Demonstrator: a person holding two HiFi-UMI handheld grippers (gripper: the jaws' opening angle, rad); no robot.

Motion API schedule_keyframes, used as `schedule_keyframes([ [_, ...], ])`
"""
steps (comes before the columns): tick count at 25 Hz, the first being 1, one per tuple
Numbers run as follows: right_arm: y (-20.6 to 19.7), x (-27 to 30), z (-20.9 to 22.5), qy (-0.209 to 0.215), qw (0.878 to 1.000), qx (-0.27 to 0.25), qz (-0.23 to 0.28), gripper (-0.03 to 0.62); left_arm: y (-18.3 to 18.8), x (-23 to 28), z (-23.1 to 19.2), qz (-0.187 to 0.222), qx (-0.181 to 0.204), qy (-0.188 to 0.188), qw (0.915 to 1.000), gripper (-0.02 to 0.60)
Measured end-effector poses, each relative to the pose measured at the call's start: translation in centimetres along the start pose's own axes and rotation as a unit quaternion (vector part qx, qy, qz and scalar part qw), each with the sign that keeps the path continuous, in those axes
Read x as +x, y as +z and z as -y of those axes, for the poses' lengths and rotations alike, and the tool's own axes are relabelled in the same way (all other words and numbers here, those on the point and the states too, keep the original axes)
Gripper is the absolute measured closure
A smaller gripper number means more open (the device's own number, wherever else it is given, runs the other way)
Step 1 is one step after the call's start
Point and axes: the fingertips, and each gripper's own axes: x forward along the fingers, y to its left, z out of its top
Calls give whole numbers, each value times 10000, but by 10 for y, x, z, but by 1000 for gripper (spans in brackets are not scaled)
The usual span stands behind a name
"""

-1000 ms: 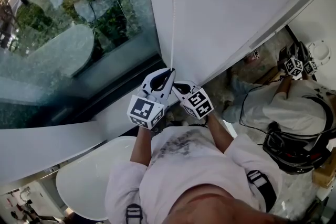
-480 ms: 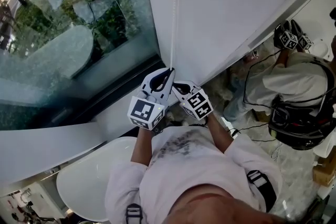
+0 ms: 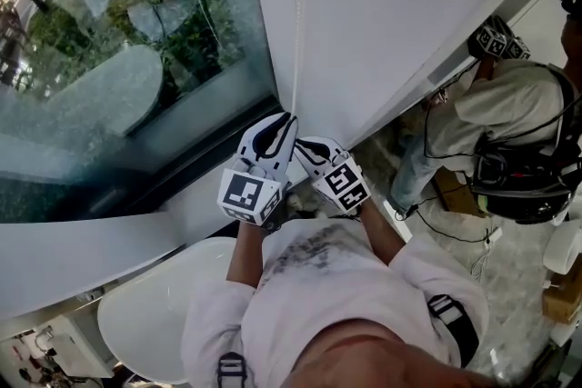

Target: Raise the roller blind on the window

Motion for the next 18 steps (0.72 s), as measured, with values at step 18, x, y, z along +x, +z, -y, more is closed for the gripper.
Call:
schedule_keyframes([
  [18,112,-69,4,-470,9852,-377,1607,533,-6,-50,-19,238,179,692,9972,572],
])
